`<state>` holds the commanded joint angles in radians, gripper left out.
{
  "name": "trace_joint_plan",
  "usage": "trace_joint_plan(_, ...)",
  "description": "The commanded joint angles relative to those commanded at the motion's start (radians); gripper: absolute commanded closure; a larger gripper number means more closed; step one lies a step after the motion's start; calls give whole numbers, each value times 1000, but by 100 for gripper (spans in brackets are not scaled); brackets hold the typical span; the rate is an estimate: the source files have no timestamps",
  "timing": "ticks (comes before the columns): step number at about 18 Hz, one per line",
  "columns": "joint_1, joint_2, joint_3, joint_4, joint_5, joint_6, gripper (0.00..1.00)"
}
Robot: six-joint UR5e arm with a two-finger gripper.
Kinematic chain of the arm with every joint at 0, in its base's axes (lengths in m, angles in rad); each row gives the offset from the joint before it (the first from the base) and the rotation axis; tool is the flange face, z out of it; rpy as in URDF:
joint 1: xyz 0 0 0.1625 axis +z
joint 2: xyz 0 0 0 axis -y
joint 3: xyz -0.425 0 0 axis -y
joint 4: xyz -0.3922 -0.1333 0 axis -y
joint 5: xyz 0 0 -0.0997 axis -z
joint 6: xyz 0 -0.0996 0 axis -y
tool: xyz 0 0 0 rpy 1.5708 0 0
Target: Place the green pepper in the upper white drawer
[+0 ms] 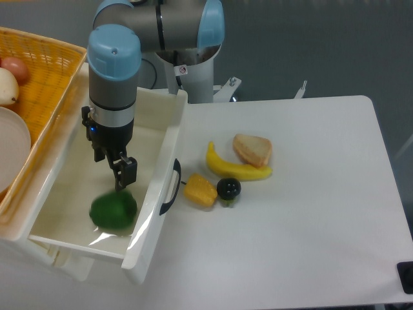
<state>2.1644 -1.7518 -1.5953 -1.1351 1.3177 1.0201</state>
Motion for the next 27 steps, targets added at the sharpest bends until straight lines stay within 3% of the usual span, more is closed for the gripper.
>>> trace_joint_plan(5, 34, 3, 34, 46, -8, -11, 5)
trace_joint_plan(11, 106, 35, 64, 48, -57, -40, 5)
trace_joint_plan(17, 248, 49, 95, 55, -78, -184, 0)
trace_joint_plan(19, 302, 49, 106, 55, -133, -262, 0)
trace_joint_plan(27, 560, 38, 91, 57, -175, -267, 0)
